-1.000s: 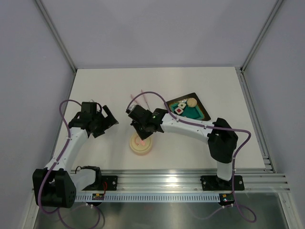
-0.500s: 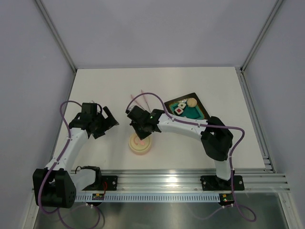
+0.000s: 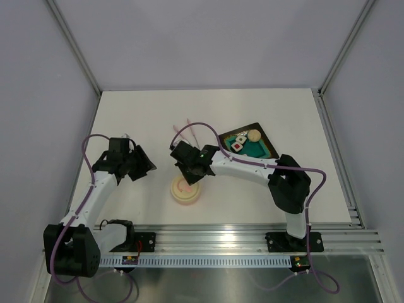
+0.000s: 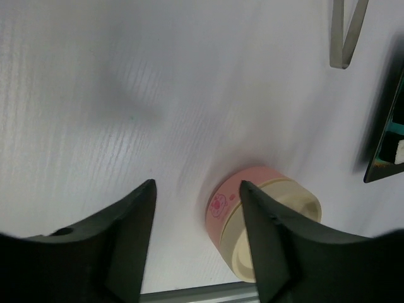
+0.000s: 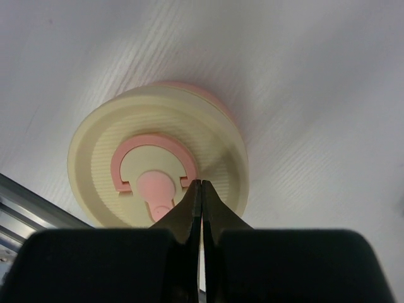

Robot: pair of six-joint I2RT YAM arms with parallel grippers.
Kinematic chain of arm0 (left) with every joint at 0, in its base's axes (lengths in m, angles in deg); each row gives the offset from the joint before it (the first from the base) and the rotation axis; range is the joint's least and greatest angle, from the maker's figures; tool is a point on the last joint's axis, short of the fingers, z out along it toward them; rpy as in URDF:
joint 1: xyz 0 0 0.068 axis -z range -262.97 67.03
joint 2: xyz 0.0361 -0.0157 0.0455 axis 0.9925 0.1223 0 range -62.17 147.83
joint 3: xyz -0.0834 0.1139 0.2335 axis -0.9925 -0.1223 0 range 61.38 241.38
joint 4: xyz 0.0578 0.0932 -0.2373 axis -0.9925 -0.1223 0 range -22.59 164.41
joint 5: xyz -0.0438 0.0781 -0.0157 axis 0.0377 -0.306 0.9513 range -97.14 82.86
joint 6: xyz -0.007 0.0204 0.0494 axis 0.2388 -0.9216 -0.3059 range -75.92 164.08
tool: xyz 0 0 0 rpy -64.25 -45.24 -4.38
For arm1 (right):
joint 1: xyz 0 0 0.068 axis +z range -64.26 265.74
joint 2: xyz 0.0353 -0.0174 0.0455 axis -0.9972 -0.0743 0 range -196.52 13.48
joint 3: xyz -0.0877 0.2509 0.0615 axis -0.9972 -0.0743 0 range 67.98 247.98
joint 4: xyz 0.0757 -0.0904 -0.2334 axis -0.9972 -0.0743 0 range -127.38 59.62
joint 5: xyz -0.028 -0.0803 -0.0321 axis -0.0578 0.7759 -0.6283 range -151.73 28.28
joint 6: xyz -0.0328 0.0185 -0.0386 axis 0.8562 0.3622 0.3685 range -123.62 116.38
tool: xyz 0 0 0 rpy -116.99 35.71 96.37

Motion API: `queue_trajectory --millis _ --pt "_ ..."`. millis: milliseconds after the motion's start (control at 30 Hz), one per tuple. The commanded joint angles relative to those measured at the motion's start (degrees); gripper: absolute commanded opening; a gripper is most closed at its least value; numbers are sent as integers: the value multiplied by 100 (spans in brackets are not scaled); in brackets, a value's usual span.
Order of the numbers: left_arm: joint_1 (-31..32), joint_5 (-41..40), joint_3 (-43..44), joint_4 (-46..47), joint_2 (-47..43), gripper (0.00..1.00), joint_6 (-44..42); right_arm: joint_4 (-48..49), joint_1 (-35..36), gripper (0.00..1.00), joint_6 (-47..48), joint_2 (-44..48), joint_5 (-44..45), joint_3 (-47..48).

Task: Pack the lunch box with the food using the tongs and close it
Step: Close the box lid on the packing box.

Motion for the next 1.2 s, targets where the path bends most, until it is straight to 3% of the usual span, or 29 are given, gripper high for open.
queue_trajectory --millis 0,33,167,233,467,800,1167 --pt "52 349 -94 374 -98 51 -47 -15 27 1 -86 -321 -2 -181" --pt "60 427 -120 400 -90 35 -47 -42 18 1 -103 -312 7 -181" --pt "104 692 -155 576 68 8 -39 -226 18 0 -60 -93 138 134" --pt "139 692 -146 603 165 2 -30 -340 18 0 -16 100 296 319" --pt "166 586 -15 515 148 0 -82 -464 9 0 134 461 693 707" --pt "157 639 12 515 157 0 -83 -59 9 0 -59 -514 289 -49" --pt "175 648 -41 559 174 0 -65 -446 26 0 107 284 702 601"
